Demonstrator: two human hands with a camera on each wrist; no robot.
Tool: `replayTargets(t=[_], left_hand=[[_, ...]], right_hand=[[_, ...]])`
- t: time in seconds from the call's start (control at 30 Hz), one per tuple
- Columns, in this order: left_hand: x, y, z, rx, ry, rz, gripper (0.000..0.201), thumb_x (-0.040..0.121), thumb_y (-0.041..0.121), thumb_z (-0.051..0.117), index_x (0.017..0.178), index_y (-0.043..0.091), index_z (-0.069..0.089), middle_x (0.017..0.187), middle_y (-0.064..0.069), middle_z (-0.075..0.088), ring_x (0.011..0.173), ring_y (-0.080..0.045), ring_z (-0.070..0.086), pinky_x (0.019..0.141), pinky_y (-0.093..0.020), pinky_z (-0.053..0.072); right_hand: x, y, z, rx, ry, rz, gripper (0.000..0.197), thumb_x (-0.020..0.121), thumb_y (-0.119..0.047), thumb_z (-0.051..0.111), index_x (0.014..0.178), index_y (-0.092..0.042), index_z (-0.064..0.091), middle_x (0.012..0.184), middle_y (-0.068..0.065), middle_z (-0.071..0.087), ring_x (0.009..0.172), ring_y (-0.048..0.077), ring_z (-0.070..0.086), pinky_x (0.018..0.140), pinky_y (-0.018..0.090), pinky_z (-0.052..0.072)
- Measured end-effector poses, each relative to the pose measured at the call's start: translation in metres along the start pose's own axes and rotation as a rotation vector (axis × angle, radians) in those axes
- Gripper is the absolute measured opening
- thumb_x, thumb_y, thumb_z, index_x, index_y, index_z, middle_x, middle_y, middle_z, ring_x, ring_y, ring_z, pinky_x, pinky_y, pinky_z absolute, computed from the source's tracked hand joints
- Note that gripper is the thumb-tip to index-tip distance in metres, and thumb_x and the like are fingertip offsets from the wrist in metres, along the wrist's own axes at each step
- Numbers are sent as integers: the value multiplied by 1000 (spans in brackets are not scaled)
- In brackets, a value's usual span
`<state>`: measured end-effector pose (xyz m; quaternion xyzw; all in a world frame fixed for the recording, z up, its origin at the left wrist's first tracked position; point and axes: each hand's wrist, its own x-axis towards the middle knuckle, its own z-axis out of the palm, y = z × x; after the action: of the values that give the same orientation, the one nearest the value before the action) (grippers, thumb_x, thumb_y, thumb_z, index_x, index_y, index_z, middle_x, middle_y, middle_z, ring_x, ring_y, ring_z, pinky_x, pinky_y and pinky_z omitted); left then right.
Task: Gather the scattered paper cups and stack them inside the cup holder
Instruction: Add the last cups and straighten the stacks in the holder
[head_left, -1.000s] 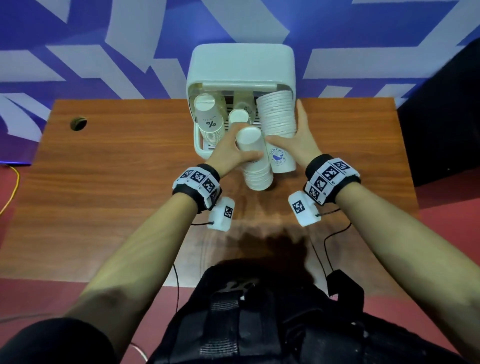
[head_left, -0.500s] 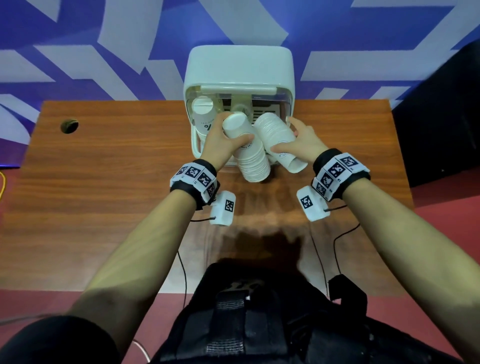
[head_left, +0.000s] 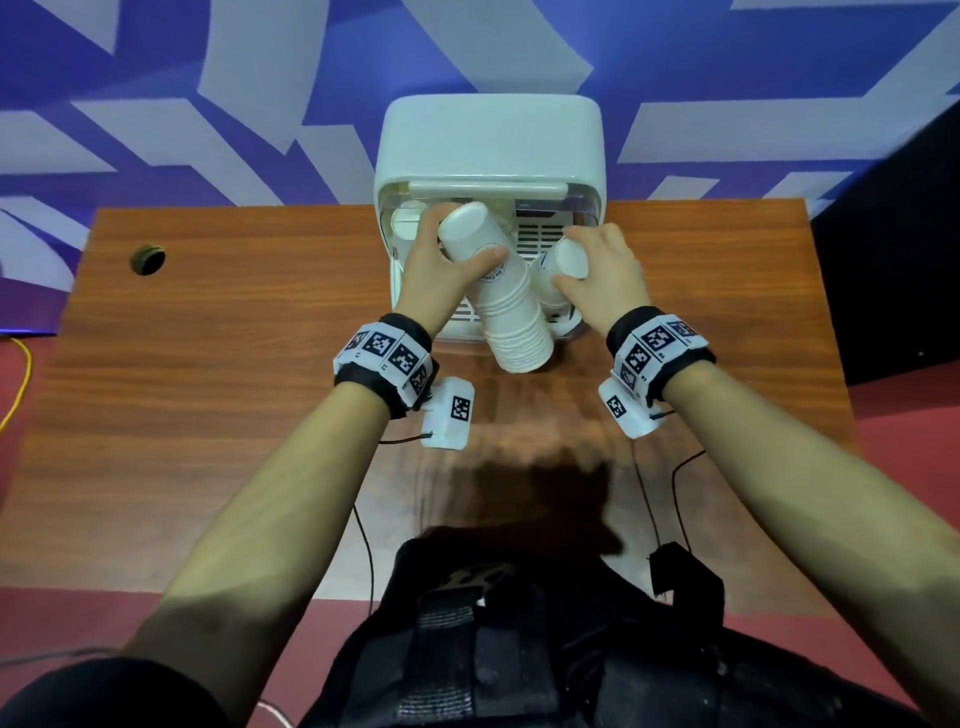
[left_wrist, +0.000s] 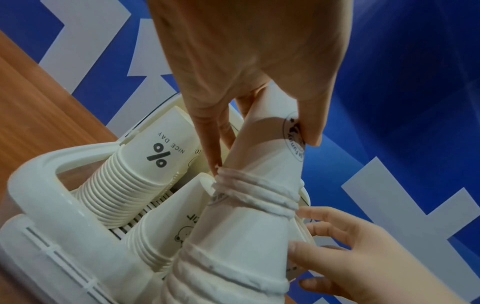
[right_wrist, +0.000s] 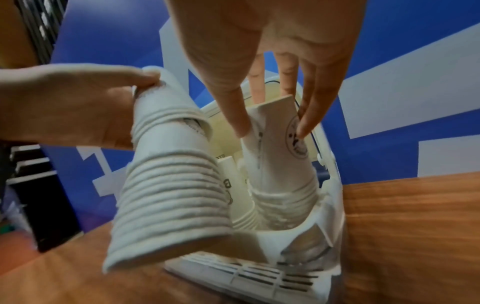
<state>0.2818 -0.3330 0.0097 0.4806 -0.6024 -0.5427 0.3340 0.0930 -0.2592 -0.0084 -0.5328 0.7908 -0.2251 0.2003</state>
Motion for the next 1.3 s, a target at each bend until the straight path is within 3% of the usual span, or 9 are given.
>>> replayTargets(t=[0.27, 0.4, 0.57, 0.67, 0.9, 1.0, 1.1, 1.2, 1.3], left_hand=[[4, 3, 10, -5, -39, 37, 53, 73, 18, 80, 116, 16, 48, 109, 2, 57, 102, -14, 58, 90, -34, 52], [-2, -10, 11, 42, -84, 38, 60, 72, 22, 80, 122, 17, 46, 120, -2, 54, 108, -16, 54, 92, -30, 49], [-15, -19, 6, 12, -146, -29, 57, 70, 30, 79, 118, 22, 48, 114, 0, 57, 104, -16, 57, 85, -30, 52], [-28, -26, 5, 28, -142, -48, 55, 75, 25, 79, 119, 19, 47, 109, 3, 56, 100, -14, 56, 85, -28, 51], [-68, -52, 8, 35, -123, -108, 52, 78, 18, 78, 118, 20, 45, 106, 3, 57, 97, -14, 57, 82, -30, 51], [-80, -59, 17, 57, -141, -128, 55, 77, 19, 79, 121, 20, 45, 113, -2, 57, 104, -18, 57, 90, -36, 51], [-86, -61, 26, 60, -151, -123, 58, 76, 19, 79, 124, 15, 46, 115, -3, 57, 107, -20, 56, 94, -37, 50], [-85, -56, 32, 44, -142, -110, 62, 74, 24, 79, 124, 13, 45, 115, -2, 56, 107, -21, 56, 93, -40, 51], [-79, -49, 34, -53, -92, -143, 58, 74, 25, 77, 122, 18, 44, 116, -6, 56, 109, -26, 57, 93, -47, 52]], right_hand=[[-2, 2, 16, -108, 30, -117, 50, 92, -15, 54, 141, -13, 41, 140, 18, 35, 120, 36, 41, 97, 44, 42], [-13, 1, 17, -87, 140, -113, 30, 97, -29, 46, 114, -7, 58, 112, 14, 51, 101, 30, 51, 76, 40, 47], [-36, 15, 16, -64, -133, -83, 39, 98, -45, 40, 91, -10, 56, 83, 5, 57, 81, 30, 57, 65, 34, 39], [-58, 25, 23, -153, -261, -33, 42, 93, -54, 43, 103, -14, 55, 99, 4, 56, 93, 27, 56, 75, 36, 43], [-108, 50, 50, -147, -204, 365, 70, 86, -51, 59, 135, -8, 34, 130, 15, 34, 112, 38, 45, 85, 39, 41], [-108, 58, 61, 130, -197, 566, 96, 79, -48, 70, 148, -12, 14, 138, 16, 31, 115, 37, 47, 87, 38, 44], [-106, 61, 69, 444, -253, 744, 121, 71, -41, 79, 151, -18, -9, 142, 11, 39, 121, 33, 49, 96, 49, 47], [-113, 63, 72, 482, -293, 765, 101, 69, -31, 82, 145, -14, 18, 132, 9, 51, 114, 29, 54, 93, 50, 48], [-128, 60, 69, 523, -293, 643, 67, 67, -19, 81, 122, -12, 44, 113, 4, 60, 105, 24, 59, 89, 43, 50]])
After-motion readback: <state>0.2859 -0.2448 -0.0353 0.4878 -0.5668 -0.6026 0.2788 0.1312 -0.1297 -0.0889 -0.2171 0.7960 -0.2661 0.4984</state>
